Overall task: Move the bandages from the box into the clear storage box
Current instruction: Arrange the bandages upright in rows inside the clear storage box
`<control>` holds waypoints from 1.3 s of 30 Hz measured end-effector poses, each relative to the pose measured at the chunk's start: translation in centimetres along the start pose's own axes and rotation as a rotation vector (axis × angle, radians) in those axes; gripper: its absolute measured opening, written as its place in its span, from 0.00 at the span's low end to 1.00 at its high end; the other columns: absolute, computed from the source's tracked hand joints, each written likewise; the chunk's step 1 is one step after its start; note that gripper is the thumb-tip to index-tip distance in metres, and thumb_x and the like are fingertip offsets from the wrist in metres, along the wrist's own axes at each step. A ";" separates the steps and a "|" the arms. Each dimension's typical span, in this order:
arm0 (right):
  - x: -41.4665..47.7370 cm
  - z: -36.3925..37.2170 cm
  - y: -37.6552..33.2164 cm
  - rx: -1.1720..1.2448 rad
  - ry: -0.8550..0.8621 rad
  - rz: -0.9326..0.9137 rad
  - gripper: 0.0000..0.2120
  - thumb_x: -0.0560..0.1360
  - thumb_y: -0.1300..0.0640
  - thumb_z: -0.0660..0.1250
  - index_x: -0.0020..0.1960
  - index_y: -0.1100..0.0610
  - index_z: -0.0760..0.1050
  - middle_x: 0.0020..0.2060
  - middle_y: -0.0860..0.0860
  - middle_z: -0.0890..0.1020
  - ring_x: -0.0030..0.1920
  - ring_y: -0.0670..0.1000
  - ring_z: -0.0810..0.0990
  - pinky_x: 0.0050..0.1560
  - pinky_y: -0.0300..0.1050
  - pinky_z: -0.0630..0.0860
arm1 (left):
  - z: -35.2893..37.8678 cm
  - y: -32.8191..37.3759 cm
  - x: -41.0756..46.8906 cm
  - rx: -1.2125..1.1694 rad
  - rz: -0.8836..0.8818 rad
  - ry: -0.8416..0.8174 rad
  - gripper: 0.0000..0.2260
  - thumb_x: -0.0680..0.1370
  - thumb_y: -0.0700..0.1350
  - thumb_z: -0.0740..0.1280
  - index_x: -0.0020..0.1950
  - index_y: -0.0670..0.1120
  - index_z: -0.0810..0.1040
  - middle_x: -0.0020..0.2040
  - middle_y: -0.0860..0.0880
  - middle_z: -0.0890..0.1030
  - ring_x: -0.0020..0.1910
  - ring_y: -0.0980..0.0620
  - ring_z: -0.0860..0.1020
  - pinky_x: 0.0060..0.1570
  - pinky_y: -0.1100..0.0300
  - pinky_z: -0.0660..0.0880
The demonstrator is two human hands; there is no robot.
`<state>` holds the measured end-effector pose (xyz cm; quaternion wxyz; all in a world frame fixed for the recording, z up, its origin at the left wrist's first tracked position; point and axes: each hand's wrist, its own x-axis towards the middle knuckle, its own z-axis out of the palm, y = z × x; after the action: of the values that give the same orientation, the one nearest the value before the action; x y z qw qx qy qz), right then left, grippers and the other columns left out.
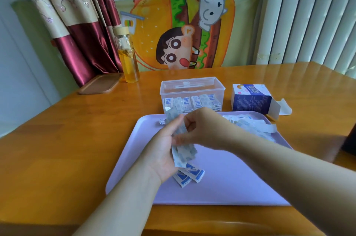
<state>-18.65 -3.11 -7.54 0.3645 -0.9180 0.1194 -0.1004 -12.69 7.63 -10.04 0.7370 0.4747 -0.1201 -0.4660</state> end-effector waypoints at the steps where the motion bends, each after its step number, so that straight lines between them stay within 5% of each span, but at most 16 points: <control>1: -0.2 0.3 0.0 -0.064 0.050 -0.040 0.21 0.64 0.43 0.76 0.34 0.59 0.72 0.25 0.48 0.70 0.26 0.47 0.64 0.27 0.37 0.61 | 0.0 -0.1 0.0 -0.004 -0.008 0.022 0.12 0.78 0.52 0.62 0.50 0.47 0.81 0.40 0.48 0.83 0.36 0.51 0.82 0.36 0.60 0.75; 4: -1.1 0.3 -0.1 -0.208 0.179 -0.127 0.20 0.62 0.37 0.74 0.38 0.51 0.71 0.30 0.42 0.74 0.32 0.43 0.71 0.38 0.41 0.66 | -0.4 0.1 0.1 -0.084 -0.030 0.043 0.11 0.80 0.47 0.59 0.51 0.46 0.80 0.43 0.48 0.81 0.38 0.51 0.79 0.39 0.58 0.73; 7: -2.5 0.2 0.0 -0.297 0.059 -0.301 0.35 0.59 0.38 0.77 0.60 0.48 0.67 0.52 0.42 0.72 0.52 0.43 0.71 0.51 0.39 0.68 | -1.2 0.3 0.7 -0.184 -0.038 0.044 0.06 0.77 0.44 0.62 0.48 0.46 0.78 0.44 0.49 0.77 0.46 0.50 0.74 0.46 0.55 0.71; 9: -3.2 0.5 0.1 -0.486 -0.054 -0.348 0.51 0.60 0.38 0.76 0.74 0.45 0.50 0.69 0.47 0.58 0.67 0.47 0.61 0.63 0.39 0.63 | -1.2 0.2 1.0 -0.168 -0.070 0.002 0.06 0.74 0.45 0.64 0.49 0.46 0.77 0.48 0.46 0.74 0.54 0.46 0.71 0.51 0.52 0.69; 11: -3.1 0.6 0.4 -0.565 -0.058 -0.328 0.56 0.62 0.39 0.75 0.75 0.42 0.38 0.74 0.47 0.44 0.73 0.50 0.51 0.69 0.44 0.58 | -0.7 0.0 0.9 -0.115 -0.100 -0.029 0.07 0.72 0.44 0.66 0.49 0.46 0.75 0.51 0.43 0.70 0.55 0.45 0.68 0.50 0.52 0.68; 14: -2.4 0.0 0.7 -0.515 -0.027 -0.301 0.58 0.62 0.38 0.75 0.74 0.40 0.36 0.75 0.48 0.42 0.75 0.50 0.45 0.71 0.45 0.55 | -0.2 -0.2 0.9 -0.075 -0.129 -0.048 0.01 0.75 0.41 0.63 0.46 0.46 0.73 0.41 0.47 0.71 0.46 0.49 0.70 0.42 0.57 0.69; 16: -2.2 -0.4 0.7 -0.452 -0.061 -0.280 0.58 0.61 0.41 0.77 0.74 0.39 0.36 0.75 0.47 0.40 0.75 0.49 0.46 0.69 0.44 0.58 | 0.0 -0.2 0.7 -0.013 -0.104 -0.044 0.05 0.78 0.41 0.60 0.44 0.46 0.74 0.35 0.49 0.70 0.37 0.52 0.70 0.38 0.60 0.69; 19: -2.0 -0.8 0.9 -0.394 -0.096 -0.275 0.56 0.61 0.44 0.78 0.74 0.37 0.41 0.74 0.44 0.45 0.68 0.48 0.63 0.61 0.42 0.69 | 0.3 -0.3 0.3 0.083 -0.062 -0.085 0.07 0.79 0.39 0.58 0.44 0.45 0.75 0.34 0.48 0.70 0.33 0.54 0.69 0.36 0.61 0.66; 23: -1.6 -1.0 1.3 -0.321 -0.067 -0.359 0.43 0.61 0.47 0.78 0.70 0.43 0.60 0.62 0.43 0.62 0.50 0.49 0.76 0.50 0.41 0.75 | 0.6 -0.5 -0.1 0.216 -0.029 -0.099 0.09 0.79 0.38 0.58 0.43 0.46 0.75 0.34 0.49 0.73 0.33 0.55 0.70 0.31 0.63 0.64; 27: -2.0 -1.2 1.4 -0.298 -0.039 -0.380 0.40 0.60 0.47 0.79 0.68 0.43 0.63 0.61 0.40 0.59 0.50 0.51 0.78 0.49 0.43 0.76 | 0.9 -0.3 -0.3 0.237 0.011 -0.061 0.09 0.80 0.42 0.61 0.41 0.49 0.75 0.31 0.51 0.70 0.29 0.56 0.66 0.26 0.65 0.62; 32: -2.3 -1.6 0.9 -0.324 -0.064 -0.372 0.36 0.63 0.48 0.78 0.66 0.42 0.65 0.70 0.40 0.54 0.62 0.49 0.73 0.57 0.41 0.74 | 1.1 0.1 -0.8 0.300 0.017 -0.053 0.10 0.80 0.44 0.62 0.39 0.50 0.72 0.29 0.53 0.67 0.25 0.57 0.64 0.24 0.66 0.62; 35: -2.3 -2.1 0.5 -0.195 -0.109 -0.341 0.31 0.63 0.52 0.78 0.61 0.44 0.69 0.65 0.44 0.65 0.61 0.44 0.72 0.55 0.34 0.72 | 1.1 0.0 -0.8 0.389 0.041 -0.078 0.13 0.80 0.43 0.61 0.35 0.49 0.74 0.29 0.52 0.66 0.26 0.57 0.63 0.27 0.65 0.61; 39: -1.8 -3.8 0.1 0.199 -0.054 -0.249 0.21 0.70 0.61 0.73 0.58 0.48 0.72 0.51 0.48 0.78 0.51 0.46 0.78 0.53 0.44 0.78 | 0.7 0.4 -1.2 0.455 0.075 -0.133 0.05 0.77 0.43 0.66 0.42 0.47 0.73 0.29 0.53 0.62 0.26 0.57 0.57 0.27 0.66 0.53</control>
<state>-21.44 -5.12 -5.09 0.4414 -0.8875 -0.0155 -0.1314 -13.53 8.20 -8.99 0.6182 0.5919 -0.2878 -0.4297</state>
